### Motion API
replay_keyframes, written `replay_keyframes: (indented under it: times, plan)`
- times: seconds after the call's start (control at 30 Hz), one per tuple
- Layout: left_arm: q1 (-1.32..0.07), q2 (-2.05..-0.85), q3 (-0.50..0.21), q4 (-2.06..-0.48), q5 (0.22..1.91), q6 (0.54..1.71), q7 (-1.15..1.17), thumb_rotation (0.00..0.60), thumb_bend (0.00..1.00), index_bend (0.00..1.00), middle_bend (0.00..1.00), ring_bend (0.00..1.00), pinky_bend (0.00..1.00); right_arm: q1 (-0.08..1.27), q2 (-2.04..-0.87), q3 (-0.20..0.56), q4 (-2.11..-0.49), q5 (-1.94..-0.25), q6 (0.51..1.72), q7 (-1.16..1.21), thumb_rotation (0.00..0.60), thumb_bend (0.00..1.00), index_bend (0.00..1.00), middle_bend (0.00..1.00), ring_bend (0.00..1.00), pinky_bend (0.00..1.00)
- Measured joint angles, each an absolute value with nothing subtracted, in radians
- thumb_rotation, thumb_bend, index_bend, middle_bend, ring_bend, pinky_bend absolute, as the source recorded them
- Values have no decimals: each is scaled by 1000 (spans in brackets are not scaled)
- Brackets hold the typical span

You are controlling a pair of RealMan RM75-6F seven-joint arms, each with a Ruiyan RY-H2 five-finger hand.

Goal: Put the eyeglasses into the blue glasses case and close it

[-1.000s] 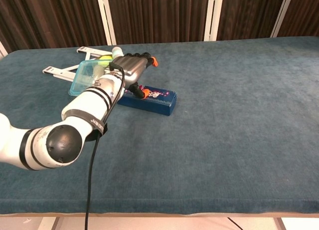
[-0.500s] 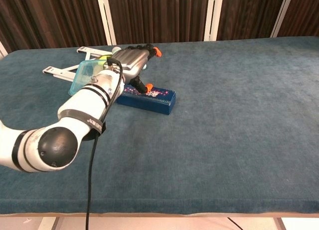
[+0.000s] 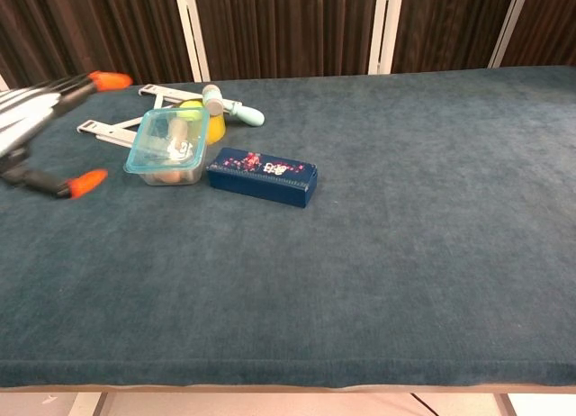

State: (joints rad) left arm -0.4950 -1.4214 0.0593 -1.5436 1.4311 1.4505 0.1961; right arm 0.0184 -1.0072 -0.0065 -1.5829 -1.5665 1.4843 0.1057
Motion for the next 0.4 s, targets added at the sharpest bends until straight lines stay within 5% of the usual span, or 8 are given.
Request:
replay_keyframes:
  times: [0.17, 0.4]
  plan:
    - [-342, -1326, 179, -1515, 1521, 1571, -18, 600, 334, 0, 0, 0, 0, 22, -1035, 3, -1596, -1557, 1484, 48, 600, 327, 0, 0, 0, 0]
    - [-262, -1271, 183, -1485, 1570, 1697, -32, 600, 333, 0, 0, 0, 0, 27, -1053, 7, -1603, -1558, 1483, 17, 600, 327, 0, 0, 0, 0]
